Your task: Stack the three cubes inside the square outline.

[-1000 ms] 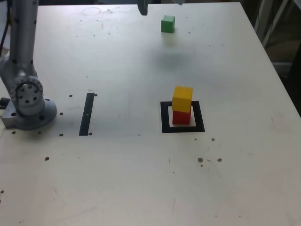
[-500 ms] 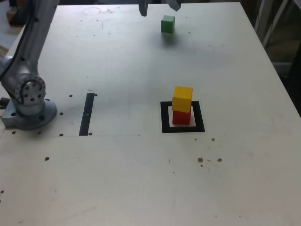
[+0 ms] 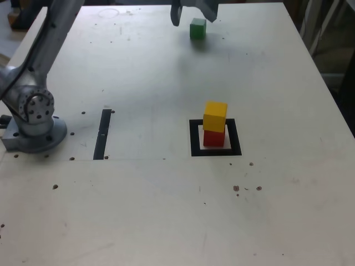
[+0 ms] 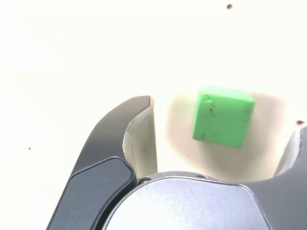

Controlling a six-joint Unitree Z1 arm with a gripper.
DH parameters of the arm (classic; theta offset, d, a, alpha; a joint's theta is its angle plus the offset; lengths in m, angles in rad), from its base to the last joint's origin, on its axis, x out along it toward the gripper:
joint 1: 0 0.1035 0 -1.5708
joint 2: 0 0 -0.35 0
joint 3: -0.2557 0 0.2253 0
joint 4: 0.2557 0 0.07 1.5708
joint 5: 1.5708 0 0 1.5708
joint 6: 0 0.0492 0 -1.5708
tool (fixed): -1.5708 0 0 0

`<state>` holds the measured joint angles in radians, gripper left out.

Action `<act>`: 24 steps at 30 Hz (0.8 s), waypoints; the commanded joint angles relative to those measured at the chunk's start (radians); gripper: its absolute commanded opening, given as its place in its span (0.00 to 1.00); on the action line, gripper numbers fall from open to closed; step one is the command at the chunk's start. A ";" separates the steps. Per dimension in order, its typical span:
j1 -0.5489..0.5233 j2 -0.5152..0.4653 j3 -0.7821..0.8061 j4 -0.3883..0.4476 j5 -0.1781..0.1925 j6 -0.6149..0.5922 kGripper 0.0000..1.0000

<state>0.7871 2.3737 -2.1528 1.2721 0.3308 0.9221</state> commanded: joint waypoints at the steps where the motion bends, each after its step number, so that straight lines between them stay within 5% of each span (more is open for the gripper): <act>1: 0.000 0.010 -0.006 0.006 0.003 0.001 0.92; 18: -0.027 0.056 -0.035 0.010 0.017 0.001 0.81; 24: -0.029 0.056 -0.050 0.007 0.022 0.001 0.63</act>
<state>0.7584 2.4289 -2.1953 1.2802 0.3501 0.9221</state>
